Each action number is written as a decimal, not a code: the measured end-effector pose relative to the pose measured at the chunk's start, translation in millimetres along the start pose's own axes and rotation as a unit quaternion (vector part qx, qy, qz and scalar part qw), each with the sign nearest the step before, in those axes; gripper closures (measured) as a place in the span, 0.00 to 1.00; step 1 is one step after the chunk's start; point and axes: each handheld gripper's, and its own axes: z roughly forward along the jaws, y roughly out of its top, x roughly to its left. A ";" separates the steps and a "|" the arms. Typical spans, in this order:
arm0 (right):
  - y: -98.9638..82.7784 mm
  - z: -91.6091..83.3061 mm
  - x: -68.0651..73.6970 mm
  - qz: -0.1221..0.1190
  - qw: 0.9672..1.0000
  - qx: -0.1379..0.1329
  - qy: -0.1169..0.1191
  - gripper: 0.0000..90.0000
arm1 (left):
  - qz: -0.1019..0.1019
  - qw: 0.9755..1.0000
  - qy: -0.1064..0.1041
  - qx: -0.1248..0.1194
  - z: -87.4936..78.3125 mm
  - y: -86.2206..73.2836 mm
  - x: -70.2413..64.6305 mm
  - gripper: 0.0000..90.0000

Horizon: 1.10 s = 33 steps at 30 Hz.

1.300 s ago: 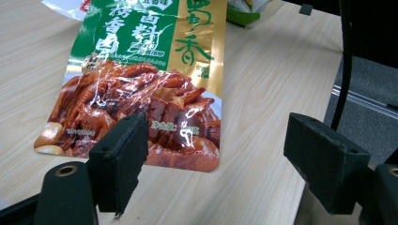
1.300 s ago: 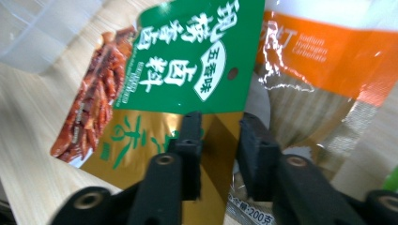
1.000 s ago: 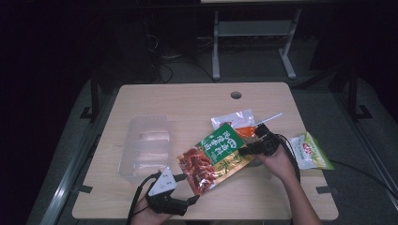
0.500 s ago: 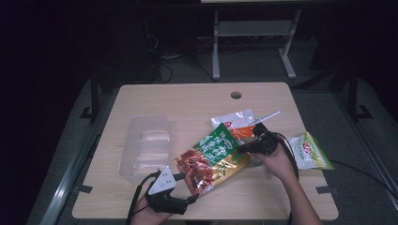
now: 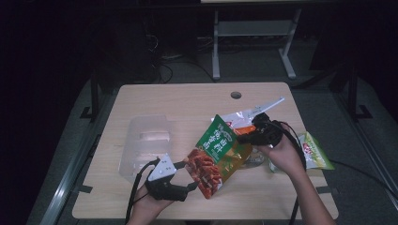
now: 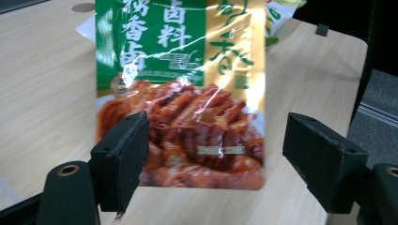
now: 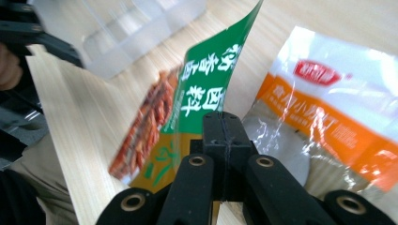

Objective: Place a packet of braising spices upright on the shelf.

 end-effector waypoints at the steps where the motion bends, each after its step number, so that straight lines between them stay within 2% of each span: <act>1: 2.2 -3.2 2.0 -0.001 1.000 0.001 -0.002 1.00 | 0.000 1.000 0.001 -0.002 2.7 3.1 1.9 0.25; 2: 2.2 -3.2 2.0 -0.001 1.000 0.001 -0.002 1.00 | 0.000 1.000 0.001 -0.002 2.7 3.1 1.9 0.25; 4: 11.7 -14.2 8.8 -0.027 1.000 0.006 -0.006 1.00 | -0.004 1.000 0.004 -0.004 10.8 11.3 6.3 0.25; 5: 11.7 -14.2 8.8 -0.027 1.000 0.006 -0.006 1.00 | -0.004 1.000 0.004 -0.004 10.8 11.3 6.3 0.25; 6: 18.0 -19.8 13.8 -0.043 0.999 0.010 -0.007 1.00 | -0.005 1.000 0.006 -0.005 16.9 16.2 8.9 0.25; 9: 25.6 -26.1 21.5 -0.064 0.998 0.014 -0.004 1.00 | -0.008 1.000 0.005 0.003 27.2 24.8 15.0 0.25; 13: 33.5 -33.6 33.6 -0.109 0.994 0.023 -0.004 1.00 | -0.015 1.000 0.016 0.009 36.2 32.9 24.2 0.25; 15: 35.2 -36.5 38.5 -0.125 0.992 0.023 0.001 1.00 | -0.030 0.999 0.013 0.016 41.9 37.0 30.1 0.26; 16: 36.0 -37.7 40.7 -0.133 0.991 0.024 0.002 1.00 | -0.030 0.999 0.013 0.016 41.9 37.0 30.1 0.27; 17: 36.0 -37.7 40.7 -0.133 0.991 0.024 0.002 1.00 | -0.038 0.999 0.010 0.019 44.5 38.9 33.1 0.27; 18: 37.1 -38.6 43.9 -0.142 0.990 0.023 0.004 1.00 | -0.056 0.998 -0.004 0.026 49.7 42.0 39.0 0.29; 19: 37.1 -38.6 43.9 -0.142 0.990 0.023 0.004 1.00 | -0.056 0.998 -0.004 0.026 49.7 42.0 39.0 0.31; 20: 37.5 -38.3 44.9 -0.146 0.989 0.023 0.005 1.00 | -0.068 0.997 -0.013 0.032 52.2 43.0 41.6 0.31; 21: 37.8 -38.3 45.7 -0.150 0.988 0.024 0.003 1.00 | -0.077 0.996 -0.025 0.036 54.3 43.5 43.9 0.36; 23: 37.9 -37.2 46.4 -0.154 0.988 0.023 0.003 1.00 | -0.083 0.995 -0.035 0.042 56.6 43.6 46.0 0.51; 24: 37.9 -37.2 46.4 -0.154 0.988 0.023 0.003 1.00 | -0.088 0.994 -0.043 0.043 57.6 43.3 46.5 0.51; 25: 37.8 -37.3 46.3 -0.155 0.988 0.022 0.005 1.00 | -0.085 0.994 -0.046 0.046 58.2 43.3 47.9 0.55; 26: 37.6 -37.4 45.8 -0.152 0.988 0.020 0.006 1.00 | -0.083 0.994 -0.045 0.046 58.2 43.3 48.6 0.66; 28: 37.1 -36.4 44.7 -0.150 0.988 0.021 0.003 1.00 | -0.077 0.995 -0.045 0.047 57.2 43.1 48.8 0.76; 31: 36.3 -35.5 42.6 -0.151 0.988 0.018 0.000 1.00 | -0.073 0.995 -0.044 0.046 56.0 42.5 48.4 0.87; 33: 35.2 -35.3 40.9 -0.144 0.989 0.016 -0.001 1.00 | -0.064 0.996 -0.044 0.046 54.8 42.4 46.5 0.89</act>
